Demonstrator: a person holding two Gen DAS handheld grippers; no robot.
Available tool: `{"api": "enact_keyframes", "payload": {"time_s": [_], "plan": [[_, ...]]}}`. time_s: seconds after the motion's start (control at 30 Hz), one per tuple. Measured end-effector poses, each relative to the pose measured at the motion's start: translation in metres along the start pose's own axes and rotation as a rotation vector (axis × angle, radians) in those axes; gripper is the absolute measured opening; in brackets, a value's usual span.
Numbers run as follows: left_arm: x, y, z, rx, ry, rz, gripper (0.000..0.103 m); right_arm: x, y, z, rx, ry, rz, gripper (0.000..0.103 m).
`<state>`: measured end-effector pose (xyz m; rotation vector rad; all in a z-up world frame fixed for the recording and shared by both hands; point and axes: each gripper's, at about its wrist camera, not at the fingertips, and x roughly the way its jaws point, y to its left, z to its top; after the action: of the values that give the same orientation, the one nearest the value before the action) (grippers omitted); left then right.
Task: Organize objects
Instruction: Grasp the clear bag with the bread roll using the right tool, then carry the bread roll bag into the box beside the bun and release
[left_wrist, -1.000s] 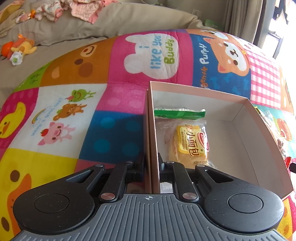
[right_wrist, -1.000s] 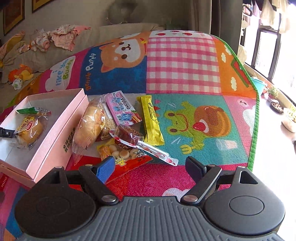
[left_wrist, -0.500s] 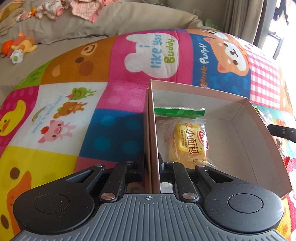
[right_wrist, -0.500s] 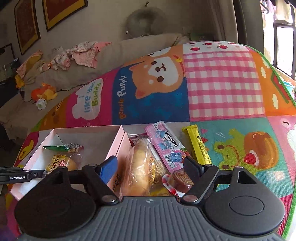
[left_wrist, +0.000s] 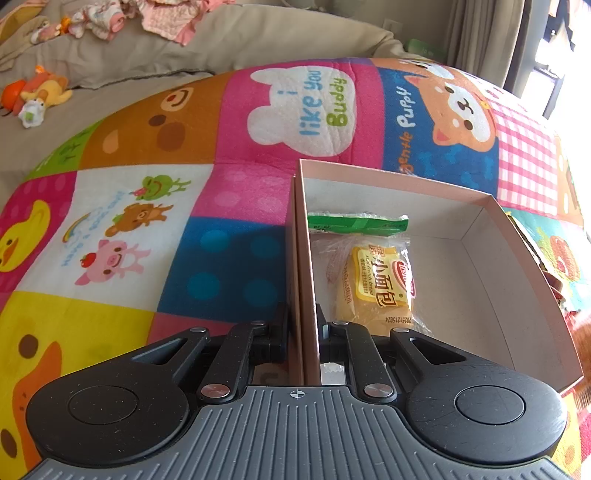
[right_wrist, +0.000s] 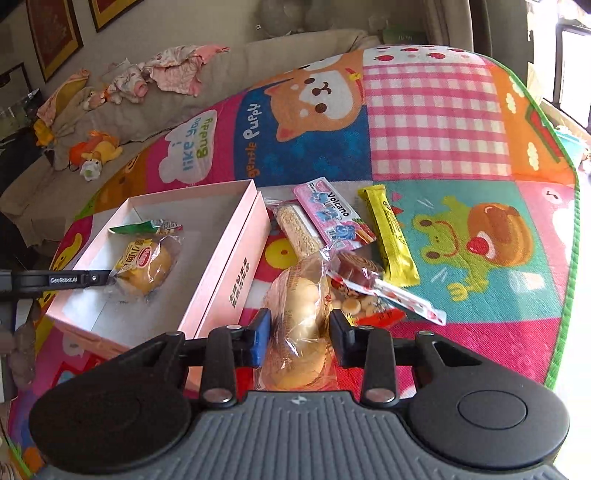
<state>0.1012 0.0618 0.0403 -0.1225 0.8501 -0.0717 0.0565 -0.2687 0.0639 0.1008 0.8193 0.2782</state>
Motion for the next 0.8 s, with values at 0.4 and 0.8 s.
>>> {"api": "enact_keyframes", "payload": {"time_s": [0.4,0.8], "plan": [[0.0,0.0,-0.001,0.0,0.005,0.008,0.013,-0.048,0.018,-0.067,0.041,0.065,0.131,0.039],[0.0,-0.002,-0.001,0.007,0.004,0.015,0.013,-0.053,0.037,-0.084,-0.148,0.02,0.038,0.086]]}}
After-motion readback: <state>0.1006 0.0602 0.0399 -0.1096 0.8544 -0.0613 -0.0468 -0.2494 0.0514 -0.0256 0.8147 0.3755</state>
